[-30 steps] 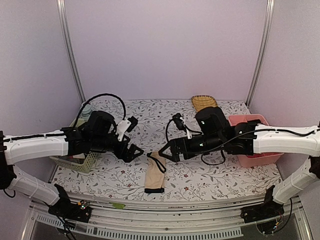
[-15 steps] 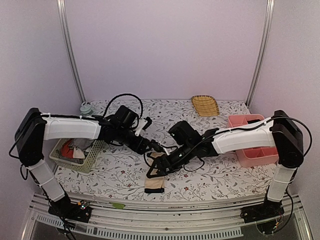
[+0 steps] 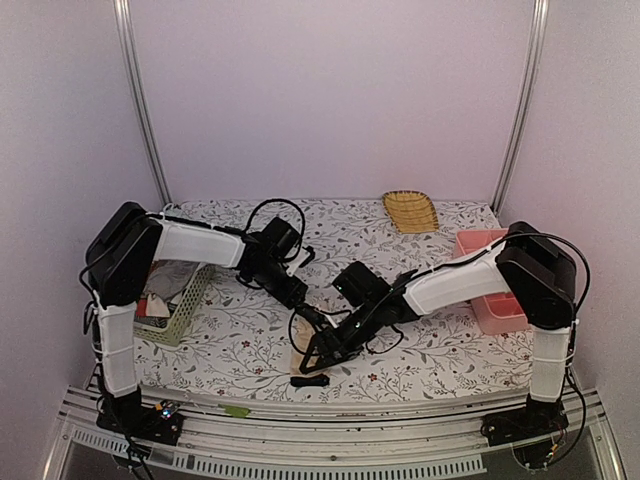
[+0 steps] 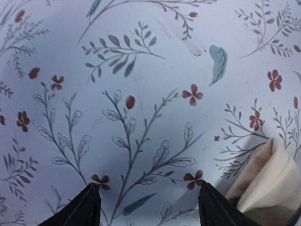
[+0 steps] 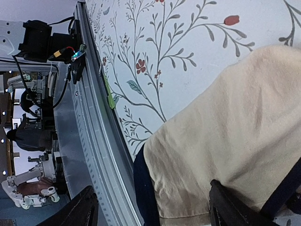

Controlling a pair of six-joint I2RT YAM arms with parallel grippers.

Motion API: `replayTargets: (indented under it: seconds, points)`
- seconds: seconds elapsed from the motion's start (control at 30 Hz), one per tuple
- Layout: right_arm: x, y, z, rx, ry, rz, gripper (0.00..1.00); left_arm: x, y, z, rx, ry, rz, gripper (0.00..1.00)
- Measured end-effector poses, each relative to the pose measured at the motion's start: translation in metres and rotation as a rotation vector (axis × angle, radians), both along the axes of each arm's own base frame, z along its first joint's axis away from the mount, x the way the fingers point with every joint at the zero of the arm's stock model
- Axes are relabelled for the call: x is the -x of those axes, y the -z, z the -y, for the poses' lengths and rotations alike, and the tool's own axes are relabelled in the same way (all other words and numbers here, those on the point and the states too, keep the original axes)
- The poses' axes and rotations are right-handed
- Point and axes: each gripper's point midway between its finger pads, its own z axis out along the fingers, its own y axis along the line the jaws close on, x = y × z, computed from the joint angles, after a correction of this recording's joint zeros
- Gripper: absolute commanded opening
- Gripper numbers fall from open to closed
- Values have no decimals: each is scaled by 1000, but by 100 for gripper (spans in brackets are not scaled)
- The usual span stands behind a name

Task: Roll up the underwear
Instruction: Smooth out the underwear at the corner of the board.

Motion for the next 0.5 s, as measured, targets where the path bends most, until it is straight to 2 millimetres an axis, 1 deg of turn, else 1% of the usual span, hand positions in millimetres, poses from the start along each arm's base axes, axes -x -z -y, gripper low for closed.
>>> replayTargets:
  seconds: [0.03,0.13,0.23,0.3,0.4,0.5]
  points:
    - [0,0,1,-3,-4,-3,82,-3,2,-1,-5,-1,-2,72]
    - [0,-1,3,-9,-13,-9,82,-23,-3,-1,-33,1,42,72]
    - [1,-2,5,-7,-21,-22,82,-38,-3,1,-49,6,64,71]
    - [1,-2,5,-3,-21,-27,82,-42,-3,3,-49,17,69,72]
    - [1,-1,6,0,-25,-32,81,-38,-6,5,-25,47,53,72]
    - [2,-1,7,1,-29,-35,81,-22,-18,4,31,82,16,72]
